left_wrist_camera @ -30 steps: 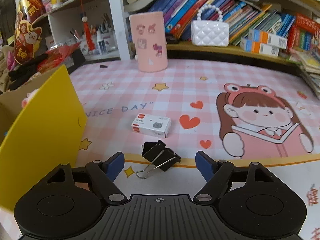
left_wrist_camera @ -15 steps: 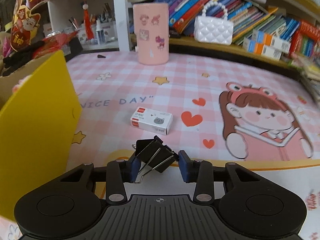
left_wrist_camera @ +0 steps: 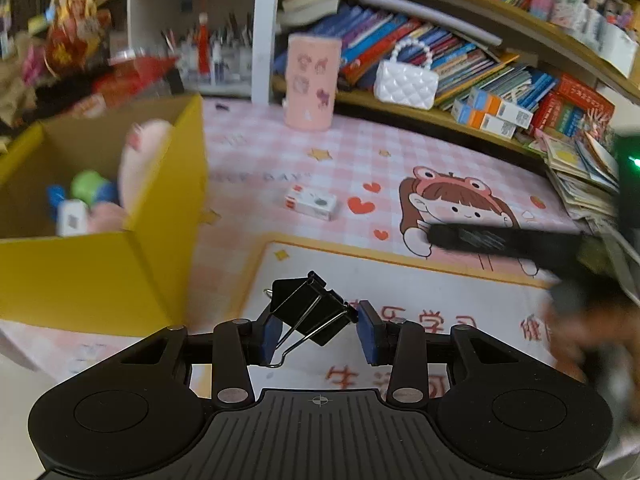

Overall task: Organize objects
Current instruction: 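Hold the clip in the left tool while the right tool grasps the white cat-printed box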

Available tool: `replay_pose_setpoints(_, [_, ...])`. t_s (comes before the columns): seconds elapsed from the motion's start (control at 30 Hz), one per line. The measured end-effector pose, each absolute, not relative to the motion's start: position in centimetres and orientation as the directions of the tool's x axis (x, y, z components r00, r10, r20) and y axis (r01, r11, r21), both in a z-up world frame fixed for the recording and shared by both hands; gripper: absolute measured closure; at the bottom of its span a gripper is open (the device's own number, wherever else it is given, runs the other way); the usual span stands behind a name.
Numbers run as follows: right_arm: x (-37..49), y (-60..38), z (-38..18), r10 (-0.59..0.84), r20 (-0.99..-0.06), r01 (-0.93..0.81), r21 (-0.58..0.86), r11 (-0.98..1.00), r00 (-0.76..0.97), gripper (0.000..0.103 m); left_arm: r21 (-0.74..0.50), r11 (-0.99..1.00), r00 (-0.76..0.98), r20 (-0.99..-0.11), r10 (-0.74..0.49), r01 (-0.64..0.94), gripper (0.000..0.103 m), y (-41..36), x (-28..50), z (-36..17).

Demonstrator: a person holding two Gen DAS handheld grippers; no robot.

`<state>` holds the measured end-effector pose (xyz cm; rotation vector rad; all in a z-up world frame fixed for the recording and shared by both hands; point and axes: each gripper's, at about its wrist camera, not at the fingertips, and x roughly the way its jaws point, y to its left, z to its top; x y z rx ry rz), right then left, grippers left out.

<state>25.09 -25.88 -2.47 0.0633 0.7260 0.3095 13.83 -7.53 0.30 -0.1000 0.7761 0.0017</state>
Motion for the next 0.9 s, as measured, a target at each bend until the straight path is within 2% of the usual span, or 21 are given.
replay_pose_setpoints(0.2, [29.2, -19.8, -3.7, 0.422, -0.615, -0.410, 0.171, 0.896, 0.666, 0.031, -0.056, 0.994, 0.718, -0.696, 0.026, -0.090, 0.065, -6.5, 11.3, 1.3])
replay_pose_setpoints(0.3, [31.2, -16.9, -4.9, 0.433, -0.631, -0.445, 0.151, 0.883, 0.644, 0.031, -0.053, 0.987, 0.709, -0.702, 0.069, -0.149, 0.065, -5.8, 10.5, 1.3])
replay_pose_setpoints(0.43, [33.7, -14.5, -6.3, 0.405, -0.670, -0.383, 0.191, 0.904, 0.622, 0.030, -0.049, 0.981, 0.698, -0.709, 0.099, -0.189, 0.065, -5.1, 9.4, 1.3])
replay_pose_setpoints(0.53, [34.1, -13.4, -6.5, 0.391, -0.665, -0.342, 0.210, 0.916, 0.637, 0.029, -0.043, 0.977, 0.691, -0.713, 0.116, -0.208, 0.065, -4.9, 8.8, 1.3])
replay_pose_setpoints(0.6, [34.0, -12.4, -6.6, 0.365, -0.664, -0.338, 0.177, 0.925, 0.653, 0.033, -0.043, 0.975, 0.690, -0.713, 0.122, -0.217, 0.065, -4.7, 8.4, 1.3])
replay_pose_setpoints(0.63, [33.9, -12.0, -6.7, 0.345, -0.663, -0.332, 0.151, 0.931, 0.664, 0.045, -0.042, 0.975, 0.689, -0.714, 0.125, -0.220, 0.065, -4.6, 8.3, 1.3])
replay_pose_setpoints(0.73, [33.3, -11.2, -6.8, 0.303, -0.646, -0.348, 0.062, 0.935, 0.700, 0.046, -0.046, 0.972, 0.694, -0.708, 0.131, -0.230, 0.065, -4.1, 7.9, 1.3])
replay_pose_setpoints(0.9, [31.4, -12.3, -5.9, 0.317, -0.623, -0.378, 0.037, 0.925, 0.715, 0.046, -0.082, 0.970, 0.708, -0.698, 0.109, -0.230, 0.065, -2.9, 7.9, 0.9])
